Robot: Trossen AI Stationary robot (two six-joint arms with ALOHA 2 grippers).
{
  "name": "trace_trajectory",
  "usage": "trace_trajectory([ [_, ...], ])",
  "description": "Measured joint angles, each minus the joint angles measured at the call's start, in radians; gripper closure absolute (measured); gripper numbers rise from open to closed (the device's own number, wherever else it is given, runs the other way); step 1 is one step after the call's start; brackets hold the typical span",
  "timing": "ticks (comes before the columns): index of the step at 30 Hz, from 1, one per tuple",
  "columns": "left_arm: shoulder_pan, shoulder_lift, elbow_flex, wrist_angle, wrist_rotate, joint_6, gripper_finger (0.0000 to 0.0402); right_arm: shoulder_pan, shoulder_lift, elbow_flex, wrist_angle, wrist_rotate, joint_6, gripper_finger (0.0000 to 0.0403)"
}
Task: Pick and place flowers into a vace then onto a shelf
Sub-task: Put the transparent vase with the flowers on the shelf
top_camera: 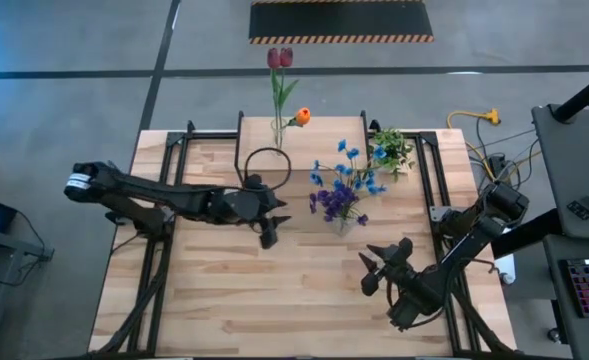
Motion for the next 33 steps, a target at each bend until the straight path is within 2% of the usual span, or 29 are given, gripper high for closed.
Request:
trace_trajectory([
  [4,-0.043,-0.082,-0.003,-0.153,0.006,-0.084,0.0238,-0.01,0.0,-0.043,0.042,0.043,-0.01,0.021],
  [10,-0.126,-0.184,-0.006,-0.267,0.014,-0.173,0.0238,-0.056,0.0,-0.106,0.131,0.064,-0.01,0.0161],
  [16,-0.186,-0.264,-0.006,-0.337,0.024,-0.149,0.0238,-0.11,0.0,-0.143,0.237,0.103,-0.053,0.0123],
  [19,-0.19,-0.295,-0.007,-0.348,0.025,-0.109,0.0238,-0.132,0.0,-0.142,0.239,0.103,-0.132,0.0108],
  [25,-0.19,-0.321,-0.007,-0.341,0.024,-0.075,0.0238,-0.151,0.0,-0.14,0.253,0.103,-0.26,0.0083],
  [33,-0.19,-0.266,-0.008,-0.333,0.002,-0.14,0.0238,-0.172,0.0,-0.156,0.254,0.094,-0.303,0.0066],
])
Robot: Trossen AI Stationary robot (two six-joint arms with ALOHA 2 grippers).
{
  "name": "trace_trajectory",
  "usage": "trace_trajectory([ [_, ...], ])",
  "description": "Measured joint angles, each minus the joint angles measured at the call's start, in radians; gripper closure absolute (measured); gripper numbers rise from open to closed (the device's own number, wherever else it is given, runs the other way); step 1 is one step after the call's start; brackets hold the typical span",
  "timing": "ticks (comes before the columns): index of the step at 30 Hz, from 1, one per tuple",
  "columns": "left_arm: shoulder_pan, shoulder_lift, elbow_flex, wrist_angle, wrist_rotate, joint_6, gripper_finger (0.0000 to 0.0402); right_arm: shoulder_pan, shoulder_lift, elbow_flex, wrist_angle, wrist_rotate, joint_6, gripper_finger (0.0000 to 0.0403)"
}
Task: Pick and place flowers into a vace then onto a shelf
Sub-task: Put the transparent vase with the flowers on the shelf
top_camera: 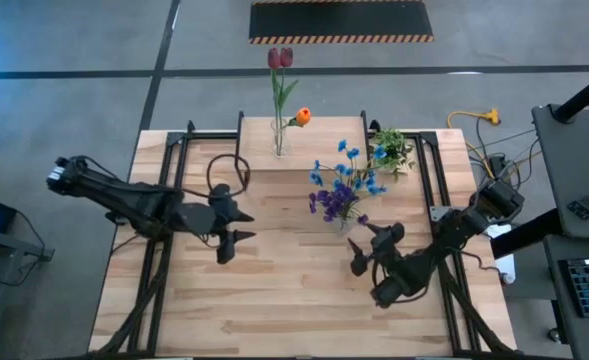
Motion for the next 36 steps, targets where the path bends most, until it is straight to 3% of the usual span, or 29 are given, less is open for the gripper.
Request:
trace_trajectory([
  [8,0.0,0.107,0.002,0.051,-0.002,-0.04,0.0238,-0.049,0.0,-0.013,0.009,-0.053,-0.012,0.0055],
  [12,0.0,0.133,0.003,0.061,-0.004,-0.042,0.0238,-0.051,0.0,-0.013,0.014,-0.016,-0.012,0.0055],
  [26,0.0,0.122,0.004,0.071,0.0,-0.041,0.0238,-0.084,-0.001,-0.012,0.065,0.068,-0.032,0.0059],
  [36,0.0,0.122,0.003,0.064,-0.005,-0.04,0.0238,-0.139,-0.001,-0.012,0.223,0.078,-0.205,0.0076],
])
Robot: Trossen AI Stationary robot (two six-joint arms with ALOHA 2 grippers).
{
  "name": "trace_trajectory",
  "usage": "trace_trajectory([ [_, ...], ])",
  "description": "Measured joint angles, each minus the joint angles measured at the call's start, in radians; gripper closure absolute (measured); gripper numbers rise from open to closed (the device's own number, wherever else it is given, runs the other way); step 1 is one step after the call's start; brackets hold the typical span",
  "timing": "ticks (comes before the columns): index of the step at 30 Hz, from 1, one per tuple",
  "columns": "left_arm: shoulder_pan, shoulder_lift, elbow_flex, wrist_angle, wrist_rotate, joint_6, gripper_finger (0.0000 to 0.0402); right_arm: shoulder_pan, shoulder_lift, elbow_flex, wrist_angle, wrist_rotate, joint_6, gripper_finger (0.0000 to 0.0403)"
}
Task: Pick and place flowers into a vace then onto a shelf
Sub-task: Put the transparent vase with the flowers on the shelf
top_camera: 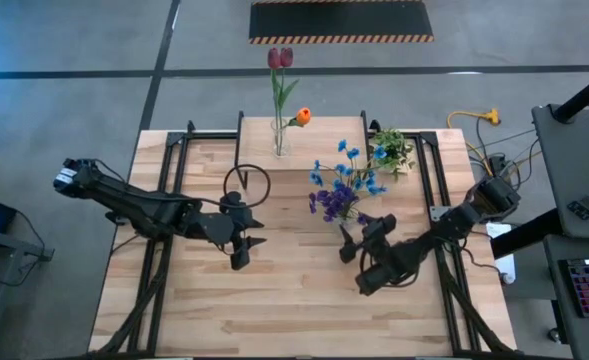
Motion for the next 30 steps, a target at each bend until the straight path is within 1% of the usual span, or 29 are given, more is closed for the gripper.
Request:
trace_trajectory([
  [9,0.0,0.0,0.0,-0.003,0.001,0.0,0.0238,-0.05,0.0,-0.001,0.018,-0.003,-0.008,0.0076],
  [17,0.0,0.0,-0.001,-0.014,0.001,0.002,0.0238,-0.054,0.0,-0.001,0.032,-0.025,-0.011,0.0076],
  [21,0.0,0.0,-0.001,-0.024,0.001,0.002,0.0238,-0.058,0.0,-0.016,0.126,-0.03,-0.095,0.0076],
  [24,0.0,0.0,-0.001,-0.024,0.001,0.002,0.0238,-0.067,0.0,-0.026,0.194,-0.055,-0.164,0.0076],
  [30,0.0,0.0,-0.001,-0.021,0.001,0.001,0.0238,-0.079,0.0,-0.035,0.203,-0.05,-0.18,0.0077],
])
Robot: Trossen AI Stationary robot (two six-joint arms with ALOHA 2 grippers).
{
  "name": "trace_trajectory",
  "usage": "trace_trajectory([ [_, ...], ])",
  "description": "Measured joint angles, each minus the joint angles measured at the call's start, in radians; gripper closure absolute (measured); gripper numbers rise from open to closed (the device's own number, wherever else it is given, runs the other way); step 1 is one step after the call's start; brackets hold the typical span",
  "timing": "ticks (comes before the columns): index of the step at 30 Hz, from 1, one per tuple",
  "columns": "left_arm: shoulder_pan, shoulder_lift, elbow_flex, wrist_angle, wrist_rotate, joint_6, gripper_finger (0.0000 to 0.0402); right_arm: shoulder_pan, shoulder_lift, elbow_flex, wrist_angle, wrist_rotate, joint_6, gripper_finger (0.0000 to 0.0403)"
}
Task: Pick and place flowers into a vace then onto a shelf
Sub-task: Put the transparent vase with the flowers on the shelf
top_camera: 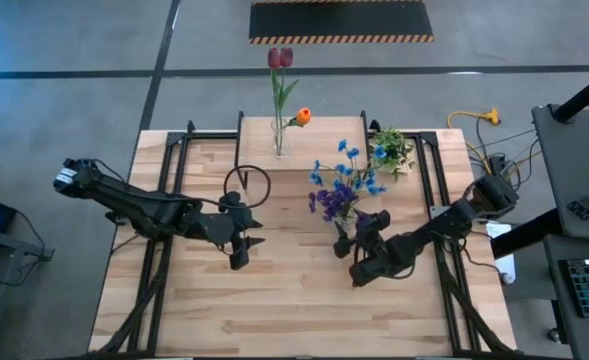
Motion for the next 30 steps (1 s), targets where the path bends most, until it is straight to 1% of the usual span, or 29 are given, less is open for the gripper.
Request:
trace_trajectory([
  [4,-0.002,0.0,0.0,0.0,0.0,0.0,0.0238,-0.011,0.0,-0.001,0.0,0.0,0.0,0.0092],
  [13,-0.003,0.0,-0.001,-0.007,0.001,0.003,0.0238,-0.012,0.0,-0.002,0.002,-0.005,0.0,0.018],
  [17,-0.003,0.0,-0.002,-0.008,0.001,0.005,0.0238,-0.012,0.0,-0.002,0.001,-0.007,0.0,0.0206],
  [22,-0.003,0.0,-0.002,-0.008,0.001,0.005,0.0238,-0.012,0.0,-0.002,0.001,-0.001,-0.003,0.0222],
  [30,-0.003,0.0,-0.002,-0.008,0.001,0.005,0.0238,-0.012,0.0,-0.002,0.001,0.001,-0.002,0.0225],
])
